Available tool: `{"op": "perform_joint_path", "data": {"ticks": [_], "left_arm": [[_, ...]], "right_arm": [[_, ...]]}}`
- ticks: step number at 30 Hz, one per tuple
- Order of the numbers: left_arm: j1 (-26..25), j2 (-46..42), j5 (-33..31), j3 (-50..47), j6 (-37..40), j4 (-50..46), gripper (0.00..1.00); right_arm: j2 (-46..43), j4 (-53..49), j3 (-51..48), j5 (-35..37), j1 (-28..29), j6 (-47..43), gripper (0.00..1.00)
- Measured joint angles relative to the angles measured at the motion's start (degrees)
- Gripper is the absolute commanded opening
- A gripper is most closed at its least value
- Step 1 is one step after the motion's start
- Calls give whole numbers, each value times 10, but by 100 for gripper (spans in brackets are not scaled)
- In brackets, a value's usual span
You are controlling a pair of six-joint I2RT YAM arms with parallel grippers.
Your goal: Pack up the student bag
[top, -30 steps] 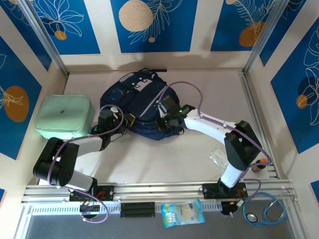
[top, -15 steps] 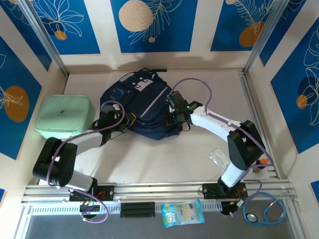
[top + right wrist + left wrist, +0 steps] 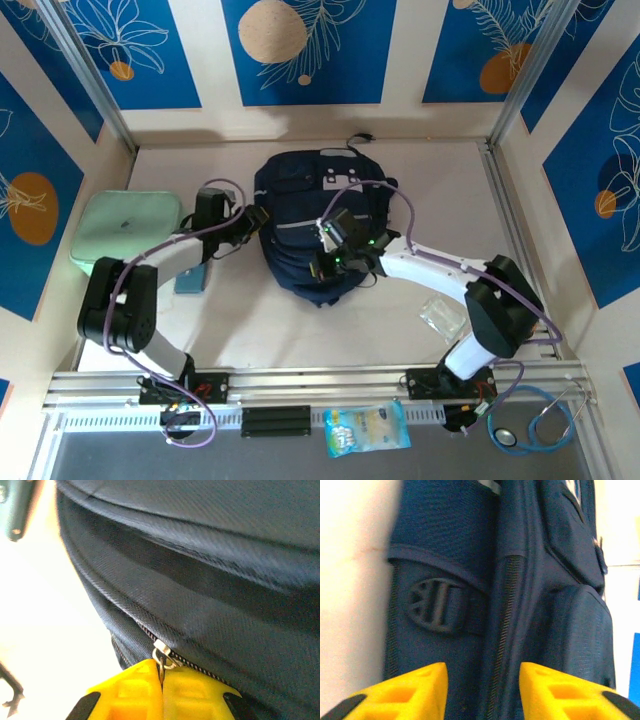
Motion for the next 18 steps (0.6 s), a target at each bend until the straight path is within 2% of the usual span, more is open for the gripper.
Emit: {"op": "perform_joint_path", "data": {"ticks": [5, 10, 14, 18], "left_arm": [[27, -88, -21, -37, 10, -57, 50], [28, -173, -4, -78, -14, -70, 50], [24, -192, 13, -110, -57, -60, 42], [9, -190, 22, -128, -99, -42, 41]], "right_arm": [[73, 13, 85, -41, 17, 7, 0], [122, 24, 155, -66, 22, 7, 0], [131, 27, 168, -75, 23, 7, 0], [134, 27, 169, -79, 23, 7, 0]]}}
